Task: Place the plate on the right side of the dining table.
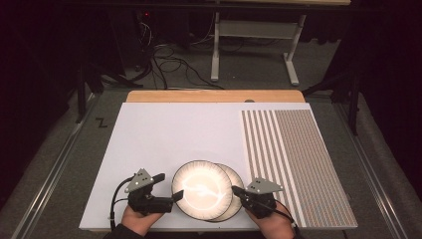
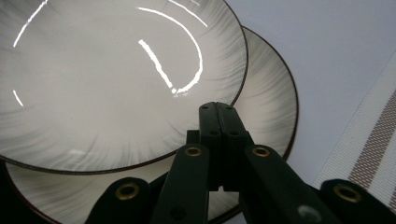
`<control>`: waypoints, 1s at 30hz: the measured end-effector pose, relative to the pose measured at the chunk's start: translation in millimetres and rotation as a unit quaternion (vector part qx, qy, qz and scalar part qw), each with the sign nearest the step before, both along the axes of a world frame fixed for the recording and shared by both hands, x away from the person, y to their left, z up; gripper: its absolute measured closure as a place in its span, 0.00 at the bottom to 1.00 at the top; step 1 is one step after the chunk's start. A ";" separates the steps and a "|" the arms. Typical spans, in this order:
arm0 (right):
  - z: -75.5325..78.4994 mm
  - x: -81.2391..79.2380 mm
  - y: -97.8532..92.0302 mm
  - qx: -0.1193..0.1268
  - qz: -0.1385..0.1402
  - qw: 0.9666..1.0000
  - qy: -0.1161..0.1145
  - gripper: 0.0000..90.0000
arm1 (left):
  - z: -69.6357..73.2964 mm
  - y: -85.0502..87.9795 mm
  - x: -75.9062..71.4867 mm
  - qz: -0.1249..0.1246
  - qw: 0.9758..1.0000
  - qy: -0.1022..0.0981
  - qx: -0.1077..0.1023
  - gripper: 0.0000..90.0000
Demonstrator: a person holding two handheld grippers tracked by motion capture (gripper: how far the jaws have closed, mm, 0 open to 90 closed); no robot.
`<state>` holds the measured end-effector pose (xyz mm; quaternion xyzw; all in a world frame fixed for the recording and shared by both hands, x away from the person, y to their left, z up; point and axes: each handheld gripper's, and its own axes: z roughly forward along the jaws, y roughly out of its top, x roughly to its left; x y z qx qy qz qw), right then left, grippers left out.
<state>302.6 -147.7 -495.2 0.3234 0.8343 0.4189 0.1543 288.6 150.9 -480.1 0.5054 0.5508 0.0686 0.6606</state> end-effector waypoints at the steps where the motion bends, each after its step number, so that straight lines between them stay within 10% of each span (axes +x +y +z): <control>1: -1.2 -2.4 5.0 -0.008 0.007 1.000 0.001 1.00 | 0.2 -1.8 0.6 -0.002 1.000 0.006 -0.003 0.09; 30: -2.9 -3.3 16.1 -0.012 0.022 1.000 0.008 1.00 | -8.3 -10.6 4.4 -0.021 0.996 0.082 -0.014 0.37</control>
